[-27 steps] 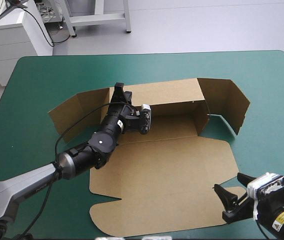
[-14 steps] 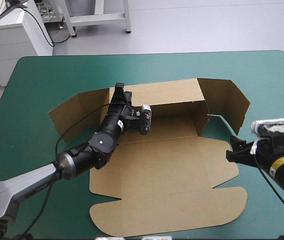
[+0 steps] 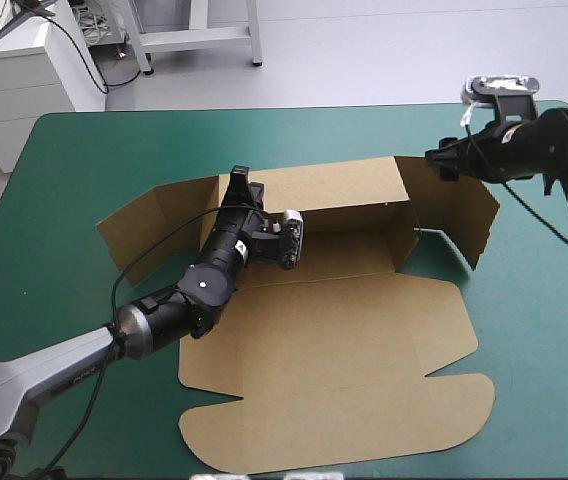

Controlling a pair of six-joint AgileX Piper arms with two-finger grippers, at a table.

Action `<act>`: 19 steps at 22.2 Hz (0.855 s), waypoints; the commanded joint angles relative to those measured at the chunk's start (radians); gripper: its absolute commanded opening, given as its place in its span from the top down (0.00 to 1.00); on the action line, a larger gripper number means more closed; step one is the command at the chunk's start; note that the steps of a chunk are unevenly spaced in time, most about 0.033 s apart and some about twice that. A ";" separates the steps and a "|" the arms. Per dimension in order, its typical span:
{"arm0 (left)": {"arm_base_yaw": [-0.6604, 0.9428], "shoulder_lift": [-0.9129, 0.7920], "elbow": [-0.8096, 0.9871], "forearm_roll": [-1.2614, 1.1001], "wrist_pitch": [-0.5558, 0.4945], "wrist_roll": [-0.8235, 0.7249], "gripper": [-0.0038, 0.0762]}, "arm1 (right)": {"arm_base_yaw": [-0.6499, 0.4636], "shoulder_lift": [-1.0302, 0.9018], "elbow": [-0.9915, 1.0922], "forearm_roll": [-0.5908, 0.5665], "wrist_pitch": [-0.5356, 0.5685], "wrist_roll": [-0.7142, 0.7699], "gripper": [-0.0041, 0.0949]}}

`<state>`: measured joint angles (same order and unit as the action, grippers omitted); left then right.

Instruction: Fold the box

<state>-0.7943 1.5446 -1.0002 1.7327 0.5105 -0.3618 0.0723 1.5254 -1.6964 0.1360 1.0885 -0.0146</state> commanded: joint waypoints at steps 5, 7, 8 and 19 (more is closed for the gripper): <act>-0.001 -0.022 -0.012 -0.027 -0.023 0.001 0.96 | -0.132 0.243 -0.325 0.089 0.058 -0.050 0.22; -0.001 -0.022 -0.012 -0.027 -0.039 0.001 0.96 | -0.176 0.333 -0.415 0.208 0.140 -0.083 0.22; -0.001 -0.022 -0.012 -0.027 -0.039 0.001 0.96 | -0.200 0.382 -0.442 0.275 0.162 -0.093 0.22; -0.001 -0.022 -0.012 -0.027 -0.033 0.001 0.96 | -0.218 0.380 -0.294 0.314 0.162 -0.162 0.22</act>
<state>-0.7932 1.5446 -1.0008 1.7327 0.4892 -0.3618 -0.1358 1.9851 -2.0068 0.4179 1.2397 -0.1476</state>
